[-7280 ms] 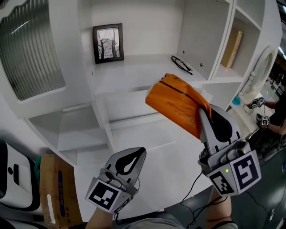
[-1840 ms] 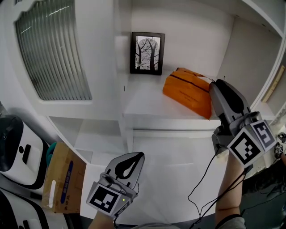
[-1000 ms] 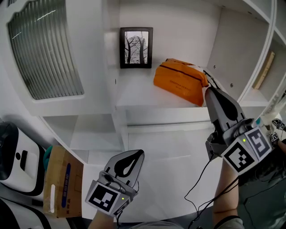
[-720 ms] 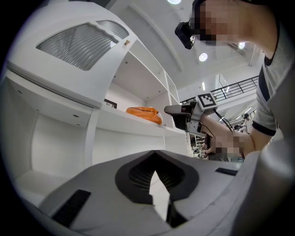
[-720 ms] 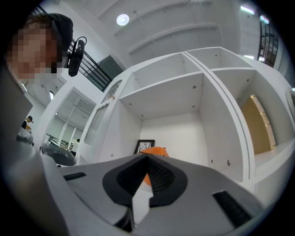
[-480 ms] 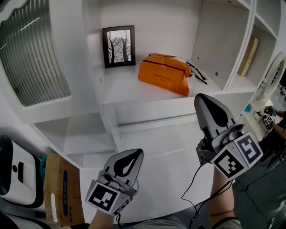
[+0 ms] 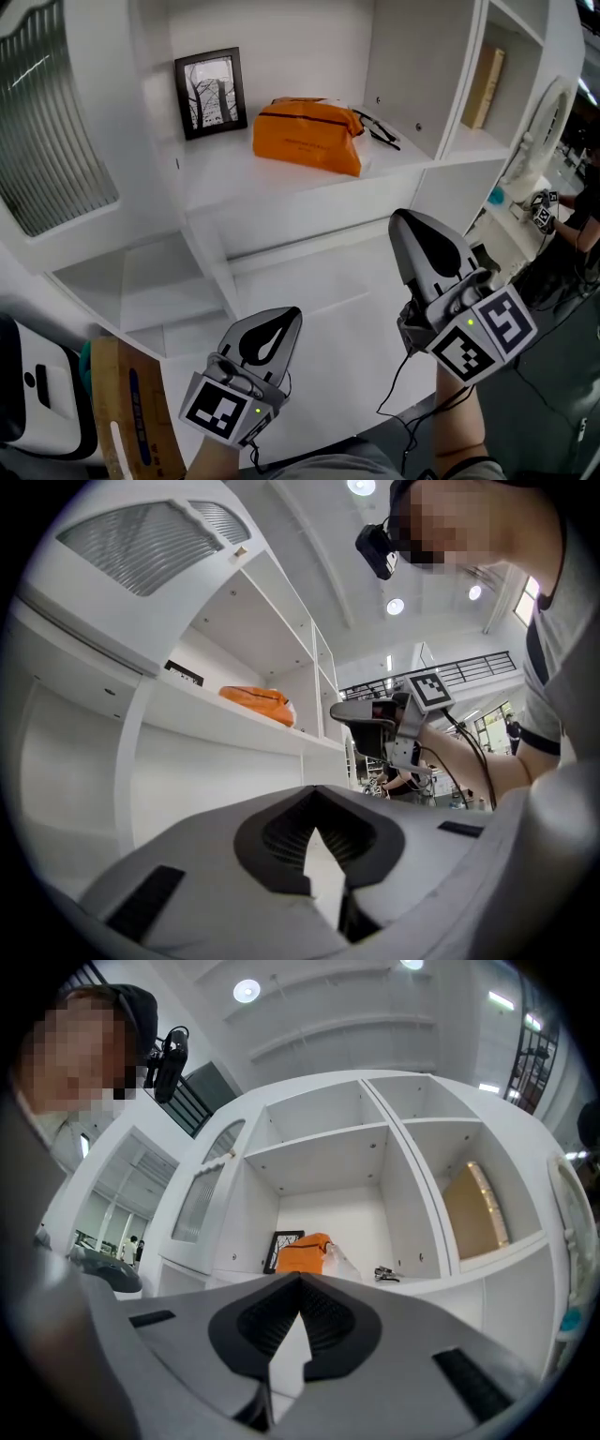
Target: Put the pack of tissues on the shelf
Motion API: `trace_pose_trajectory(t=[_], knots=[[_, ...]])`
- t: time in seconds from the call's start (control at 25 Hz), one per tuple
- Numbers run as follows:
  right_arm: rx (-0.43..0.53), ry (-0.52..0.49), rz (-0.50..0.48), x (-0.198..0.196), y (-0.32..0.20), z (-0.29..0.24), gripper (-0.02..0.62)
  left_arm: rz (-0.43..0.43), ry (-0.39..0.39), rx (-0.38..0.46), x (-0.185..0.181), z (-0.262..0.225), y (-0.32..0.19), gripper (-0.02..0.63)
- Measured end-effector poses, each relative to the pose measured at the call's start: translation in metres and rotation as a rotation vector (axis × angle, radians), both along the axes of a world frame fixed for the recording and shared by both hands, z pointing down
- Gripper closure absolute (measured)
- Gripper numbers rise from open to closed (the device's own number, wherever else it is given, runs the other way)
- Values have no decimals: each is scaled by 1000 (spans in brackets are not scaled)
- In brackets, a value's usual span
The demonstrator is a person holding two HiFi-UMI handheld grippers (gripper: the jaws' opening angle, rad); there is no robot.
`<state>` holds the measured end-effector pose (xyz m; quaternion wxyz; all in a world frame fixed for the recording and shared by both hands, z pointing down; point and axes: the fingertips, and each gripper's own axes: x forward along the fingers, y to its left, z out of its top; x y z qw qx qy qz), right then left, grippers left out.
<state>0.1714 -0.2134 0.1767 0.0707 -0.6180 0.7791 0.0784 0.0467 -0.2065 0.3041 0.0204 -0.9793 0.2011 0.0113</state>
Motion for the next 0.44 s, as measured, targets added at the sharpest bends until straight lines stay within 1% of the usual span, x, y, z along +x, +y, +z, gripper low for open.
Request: trace_pose_trajectory(t=[0.32, 0.44], knots=[[-27, 3, 61, -1, 29, 21, 604, 76, 32, 51, 16, -2, 12, 575], [-38, 0, 70, -1, 38, 30, 604, 99, 28, 49, 23, 0, 19, 575]])
